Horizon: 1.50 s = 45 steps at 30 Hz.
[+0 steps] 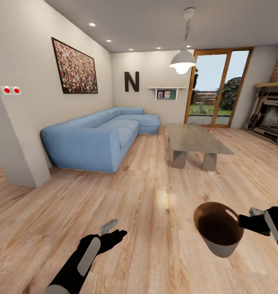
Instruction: Put the three can of soda from the living room inside the tash can in the kitchen.
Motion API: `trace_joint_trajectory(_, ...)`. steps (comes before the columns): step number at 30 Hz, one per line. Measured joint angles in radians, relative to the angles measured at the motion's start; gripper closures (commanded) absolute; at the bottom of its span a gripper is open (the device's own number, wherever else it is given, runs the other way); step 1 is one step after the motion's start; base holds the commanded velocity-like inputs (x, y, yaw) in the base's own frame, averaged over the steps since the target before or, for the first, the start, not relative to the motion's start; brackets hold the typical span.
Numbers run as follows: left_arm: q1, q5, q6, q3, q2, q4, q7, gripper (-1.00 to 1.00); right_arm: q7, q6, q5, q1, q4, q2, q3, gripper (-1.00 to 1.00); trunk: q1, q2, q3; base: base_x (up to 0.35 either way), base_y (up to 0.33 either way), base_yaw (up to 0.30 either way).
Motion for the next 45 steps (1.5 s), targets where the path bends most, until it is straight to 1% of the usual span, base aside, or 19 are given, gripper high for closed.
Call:
trace_joint_trajectory(2,0.001,0.0,-0.004,-0.001,0.0,0.007,-0.004,-1.0,0.017,0.001,-0.007,0.0,0.0,-0.003,0.001,1.0,0.0,0.0,-0.001,0.213,-0.295,-0.264)
trace_joint_trajectory(3,0.001,0.0,-0.008,-0.002,-0.001,0.017,-0.006,-1.0,0.038,-0.001,0.004,0.001,0.0,-0.006,0.001,1.0,0.0,0.0,-0.002,0.227,-0.285,-0.265)
trace_joint_trajectory(4,0.002,-0.003,-0.012,-0.002,-0.001,0.029,-0.008,-1.0,0.071,-0.004,0.023,0.001,0.0,-0.008,0.002,1.0,0.0,0.0,-0.003,0.23,-0.282,-0.265)
trace_joint_trajectory(8,0.002,-0.004,-0.015,-0.003,-0.002,0.04,-0.01,-1.0,0.119,0.001,-0.01,0.013,-0.005,-0.009,0.002,1.0,0.0,0.0,-0.005,0.238,-0.272,-0.265)
trace_joint_trajectory(12,0.002,-0.005,-0.016,-0.009,-0.003,0.052,-0.011,-1.0,0.162,-0.005,0.02,0.021,-0.008,-0.021,0.003,1.0,0.0,0.0,-0.008,0.249,-0.261,-0.265)
trace_joint_trajectory(13,0.002,-0.006,-0.017,-0.024,-0.003,0.055,-0.011,-1.0,0.191,-0.006,0.027,0.022,-0.006,-0.031,0.004,1.0,0.0,0.0,-0.008,0.256,-0.256,-0.265)
trace_joint_trajectory(14,0.002,-0.006,-0.018,-0.034,-0.002,0.056,-0.01,-1.0,0.21,-0.006,0.025,0.023,-0.005,-0.035,0.004,1.0,0.0,0.0,-0.009,0.258,-0.255,-0.264)
trace_joint_trajectory(16,0.002,-0.004,-0.021,-0.054,-0.002,0.059,-0.01,-1.0,0.247,-0.003,0.01,0.023,-0.002,-0.041,0.005,1.0,0.0,0.0,-0.01,0.261,-0.253,-0.262)
trace_joint_trajectory(17,0.002,-0.002,-0.025,-0.068,-0.002,0.06,-0.01,-1.0,0.273,-0.003,0.01,0.024,-0.001,-0.046,0.005,1.0,0.0,0.0,-0.011,0.263,-0.252,-0.261)
trace_joint_trajectory(18,0.002,-0.002,-0.027,-0.074,-0.002,0.06,-0.01,-1.0,0.283,-0.001,0.004,0.024,0.0,-0.047,0.005,1.0,0.0,0.0,-0.012,0.264,-0.252,-0.26)
trace_joint_trajectory(20,0.002,0.0,-0.029,-0.084,-0.003,0.061,-0.011,-1.0,0.299,-0.004,0.012,0.027,0.002,-0.051,0.005,1.0,0.0,0.0,-0.013,0.265,-0.251,-0.259)
trace_joint_trajectory(23,0.002,0.001,-0.031,-0.09,-0.003,0.062,-0.011,-1.0,0.309,-0.012,0.037,0.032,0.006,-0.053,0.005,1.0,0.0,0.0,-0.016,0.266,-0.25,-0.259)
trace_joint_trajectory(28,0.002,0.001,-0.033,-0.094,-0.003,0.062,-0.011,-1.0,0.318,-0.006,0.018,0.036,0.007,-0.054,0.005,1.0,0.0,0.0,-0.02,0.267,-0.25,-0.259)
trace_joint_trajectory(32,0.002,0.002,-0.033,-0.095,-0.003,0.062,-0.011,-1.0,0.317,-0.011,0.035,0.037,0.007,-0.055,0.005,1.0,0.0,0.0,-0.023,0.278,-0.232,-0.259)
trace_joint_trajectory(37,0.002,0.002,-0.034,-0.093,-0.001,0.073,-0.01,-1.0,0.319,-0.006,0.031,0.037,0.007,-0.053,0.005,1.0,0.0,0.0,-0.026,0.303,-0.188,-0.261)
trace_joint_trajectory(41,0.002,0.002,-0.034,-0.093,-0.001,0.077,-0.01,-1.0,0.318,-0.01,0.054,0.037,0.007,-0.053,0.005,1.0,0.0,0.0,-0.029,0.317,-0.157,-0.263)
trace_joint_trajectory(45,0.002,0.001,-0.035,-0.093,-0.001,0.078,-0.01,-1.0,0.318,-0.005,0.042,0.037,0.006,-0.053,0.005,1.0,0.0,0.0,-0.031,0.32,-0.162,-0.264)
